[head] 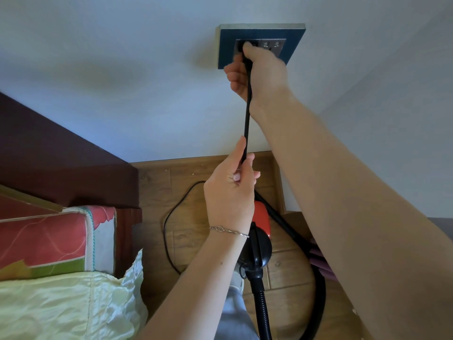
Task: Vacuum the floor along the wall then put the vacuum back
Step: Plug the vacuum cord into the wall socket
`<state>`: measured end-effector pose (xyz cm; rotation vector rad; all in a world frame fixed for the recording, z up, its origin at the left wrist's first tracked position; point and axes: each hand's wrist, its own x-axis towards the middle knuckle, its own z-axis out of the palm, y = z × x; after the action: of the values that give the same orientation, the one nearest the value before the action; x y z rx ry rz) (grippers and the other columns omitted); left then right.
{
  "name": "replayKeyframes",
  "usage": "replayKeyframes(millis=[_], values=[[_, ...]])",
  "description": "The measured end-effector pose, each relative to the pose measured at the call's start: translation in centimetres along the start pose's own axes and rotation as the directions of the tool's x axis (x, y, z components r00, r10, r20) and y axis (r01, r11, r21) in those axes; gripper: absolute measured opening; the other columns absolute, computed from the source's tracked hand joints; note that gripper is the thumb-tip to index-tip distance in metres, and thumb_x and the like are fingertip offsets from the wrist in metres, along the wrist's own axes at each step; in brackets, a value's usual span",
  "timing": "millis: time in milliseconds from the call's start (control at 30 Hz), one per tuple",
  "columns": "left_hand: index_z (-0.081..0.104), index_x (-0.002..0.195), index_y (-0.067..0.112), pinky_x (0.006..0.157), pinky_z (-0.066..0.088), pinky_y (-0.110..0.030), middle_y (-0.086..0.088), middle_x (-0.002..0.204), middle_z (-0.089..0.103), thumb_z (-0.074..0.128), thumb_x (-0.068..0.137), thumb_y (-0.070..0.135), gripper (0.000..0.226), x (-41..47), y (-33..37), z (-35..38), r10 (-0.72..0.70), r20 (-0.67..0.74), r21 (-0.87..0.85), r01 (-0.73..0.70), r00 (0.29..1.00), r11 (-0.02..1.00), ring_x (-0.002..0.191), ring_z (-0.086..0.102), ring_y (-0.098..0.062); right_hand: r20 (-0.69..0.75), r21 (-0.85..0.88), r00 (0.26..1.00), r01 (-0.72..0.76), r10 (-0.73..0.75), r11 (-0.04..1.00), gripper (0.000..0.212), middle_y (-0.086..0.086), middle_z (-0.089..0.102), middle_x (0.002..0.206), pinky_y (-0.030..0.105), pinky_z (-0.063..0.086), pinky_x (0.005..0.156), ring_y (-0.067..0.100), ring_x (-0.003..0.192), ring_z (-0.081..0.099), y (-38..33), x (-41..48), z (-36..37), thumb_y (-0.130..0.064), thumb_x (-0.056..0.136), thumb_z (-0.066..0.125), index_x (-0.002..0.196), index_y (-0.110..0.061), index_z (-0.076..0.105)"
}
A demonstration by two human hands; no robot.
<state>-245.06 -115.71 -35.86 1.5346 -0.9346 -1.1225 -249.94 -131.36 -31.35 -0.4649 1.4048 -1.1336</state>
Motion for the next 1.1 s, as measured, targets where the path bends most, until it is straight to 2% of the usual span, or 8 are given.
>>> replayKeyframes(millis=[200, 333, 433, 567, 733, 900, 1000, 1100], values=[[0.055, 0.123, 0.028, 0.077, 0.057, -0.025, 0.003, 0.091, 0.07, 0.055, 0.092, 0.01, 0.035, 0.2, 0.1, -0.1, -0.047, 0.022, -0.004, 0.047, 0.999, 0.999, 0.066, 0.065, 0.005, 0.028, -0.06, 0.994, 0.104, -0.102, 0.993, 0.025, 0.008, 0.062, 0.059, 0.023, 0.049, 0.05, 0.013, 0.047, 0.053, 0.5, 0.0, -0.3, -0.019, 0.097, 0.049, 0.079, -0.004, 0.056], [0.054, 0.116, 0.039, 0.08, 0.057, -0.032, 0.016, 0.085, 0.069, 0.054, 0.092, 0.011, 0.037, 0.2, -0.2, -0.2, -0.048, 0.022, 0.02, 0.048, 0.999, 0.999, 0.071, 0.066, 0.002, 0.059, -0.318, 0.961, 0.274, -0.269, 0.908, 0.026, 0.002, 0.065, 0.065, 0.026, 0.055, 0.059, 0.012, 0.053, 0.058, 1.5, 0.0, -0.5, -0.026, 0.099, 0.045, 0.079, -0.014, 0.056], [0.051, 0.111, 0.048, 0.083, 0.056, -0.028, 0.006, 0.093, 0.071, 0.053, 0.092, 0.01, 0.042, 0.3, -0.6, -0.1, -0.031, 0.023, 0.048, 0.03, 0.999, 0.998, 0.078, 0.067, -0.003, 0.078, -0.287, 0.958, 0.287, -0.277, 0.914, 0.024, 0.005, 0.065, 0.065, 0.025, 0.055, 0.058, 0.014, 0.056, 0.059, 1.9, -0.1, -1.1, -0.026, 0.099, 0.047, 0.08, -0.015, 0.056], [0.053, 0.122, 0.038, 0.071, 0.043, -0.002, 0.006, 0.093, 0.07, 0.051, 0.091, 0.007, 0.044, 0.3, -1.3, -0.3, 0.024, 0.026, 0.16, -0.028, 0.999, 0.987, 0.072, 0.064, -0.015, 0.105, -0.258, 0.953, 0.301, -0.283, 0.918, 0.02, 0.006, 0.066, 0.069, 0.025, 0.054, 0.06, 0.014, 0.057, 0.061, 2.7, -0.6, -1.8, -0.022, 0.099, 0.048, 0.085, -0.01, 0.058], [0.053, 0.124, 0.033, 0.068, 0.042, 0.0, 0.003, 0.095, 0.069, 0.052, 0.091, 0.007, 0.042, 0.3, -1.7, -0.6, 0.058, 0.023, 0.191, -0.061, 0.998, 0.98, 0.068, 0.065, -0.009, 0.088, -0.196, 0.961, 0.273, -0.261, 0.942, 0.022, 0.005, 0.065, 0.065, 0.022, 0.052, 0.056, 0.012, 0.053, 0.06, 2.0, -0.6, -1.6, -0.015, 0.098, 0.049, 0.078, -0.009, 0.058], [0.042, 0.115, 0.048, 0.071, 0.044, -0.002, 0.011, 0.094, 0.066, 0.052, 0.093, 0.009, 0.046, -0.3, -1.4, -0.2, 0.067, 0.043, 0.152, -0.073, 0.997, 0.986, 0.077, 0.068, -0.007, 0.095, -0.173, 0.968, 0.246, -0.233, 0.954, 0.023, 0.006, 0.065, 0.064, 0.021, 0.054, 0.058, 0.012, 0.054, 0.061, 1.7, -0.8, -1.6, -0.015, 0.098, 0.049, 0.078, -0.008, 0.058], [0.044, 0.121, 0.041, 0.071, 0.041, 0.001, 0.009, 0.096, 0.067, 0.053, 0.093, 0.011, 0.042, -0.4, -1.5, 0.1, 0.046, 0.03, 0.15, -0.05, 0.998, 0.987, 0.083, 0.068, -0.007, 0.096, -0.208, 0.967, 0.252, -0.237, 0.945, 0.023, 0.005, 0.065, 0.067, 0.021, 0.054, 0.058, 0.012, 0.056, 0.061, 1.7, -0.9, -1.6, -0.018, 0.099, 0.048, 0.079, -0.011, 0.058], [0.049, 0.131, 0.026, 0.074, 0.037, 0.006, 0.0, 0.106, 0.069, 0.053, 0.092, 0.009, 0.042, -0.6, -1.6, 0.3, 0.033, 0.031, 0.172, -0.038, 0.999, 0.984, 0.094, 0.064, -0.004, 0.126, -0.231, 0.966, 0.251, -0.227, 0.94, 0.018, 0.006, 0.066, 0.071, 0.023, 0.055, 0.061, 0.014, 0.06, 0.061, 1.8, -1.5, -2.2, -0.021, 0.099, 0.048, 0.085, -0.014, 0.058]])
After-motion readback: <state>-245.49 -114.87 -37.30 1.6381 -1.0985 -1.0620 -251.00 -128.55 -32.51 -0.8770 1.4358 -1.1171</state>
